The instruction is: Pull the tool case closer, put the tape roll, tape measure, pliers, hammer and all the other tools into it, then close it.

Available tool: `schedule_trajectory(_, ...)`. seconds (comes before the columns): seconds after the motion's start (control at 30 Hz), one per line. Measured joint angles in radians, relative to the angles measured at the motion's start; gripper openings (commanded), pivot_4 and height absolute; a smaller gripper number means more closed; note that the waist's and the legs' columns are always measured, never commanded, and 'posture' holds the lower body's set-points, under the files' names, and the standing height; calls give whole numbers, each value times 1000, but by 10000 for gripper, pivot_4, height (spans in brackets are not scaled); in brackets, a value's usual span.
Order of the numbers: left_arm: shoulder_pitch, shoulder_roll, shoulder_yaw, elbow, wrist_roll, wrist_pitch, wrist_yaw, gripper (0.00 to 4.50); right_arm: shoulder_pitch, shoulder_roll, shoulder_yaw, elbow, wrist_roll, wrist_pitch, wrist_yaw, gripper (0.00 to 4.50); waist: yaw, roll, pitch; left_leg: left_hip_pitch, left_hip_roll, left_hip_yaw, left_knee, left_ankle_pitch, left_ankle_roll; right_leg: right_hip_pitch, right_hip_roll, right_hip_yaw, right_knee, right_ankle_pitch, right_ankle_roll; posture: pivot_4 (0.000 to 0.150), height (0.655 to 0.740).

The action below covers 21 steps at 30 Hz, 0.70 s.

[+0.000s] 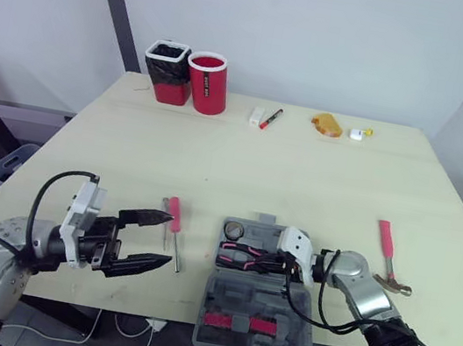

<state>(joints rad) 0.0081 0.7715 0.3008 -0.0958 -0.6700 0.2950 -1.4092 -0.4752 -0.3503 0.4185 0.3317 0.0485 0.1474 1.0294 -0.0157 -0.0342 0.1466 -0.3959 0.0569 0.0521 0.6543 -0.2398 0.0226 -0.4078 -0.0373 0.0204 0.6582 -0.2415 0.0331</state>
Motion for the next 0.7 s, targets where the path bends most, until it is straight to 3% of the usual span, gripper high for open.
schedule_trajectory(0.1, 3, 0, -5, 4, 7, 0, 3, 45000, -22, 3, 31, 15, -26, 26, 10, 311, -2, 3, -9, 2, 0, 1, -2, 0, 0, 0, 0, 1, 0, -1, -1, 1500, 7400)
schedule_trajectory(0.23, 22, -3, -36, 2, 39, -1, 37, 45000, -45, 36, 38, 60, -43, 70, 8, 311, -2, -2, -19, 18, 1, 3, -7, -1, 0, 12, -1, 1, -1, -4, -5, 1500, 7400)
schedule_trajectory(0.37, 43, -14, -39, 2, 69, -2, 91, 45000, -36, 55, 19, 68, -39, 70, -14, 311, -1, 0, -21, 18, 6, 3, -7, -1, -1, 12, -2, 1, 0, -5, -3, 1500, 7400)
schedule_trajectory(0.53, 61, -65, -35, -4, 97, -4, 210, 45000, 47, 62, -69, 11, 25, 26, -50, 311, 3, 3, -18, 11, 4, 4, -7, -1, -1, 6, -8, 1, -1, -4, -5, 1500, 7400)
schedule_trajectory(0.7, 109, -146, -14, -38, 121, 33, 420, 45000, 213, 21, -205, -228, 129, 24, -86, 311, 5, 8, -14, -4, 0, 4, -6, 0, 0, -5, -9, 0, 0, -4, -2, 1500, 7400)
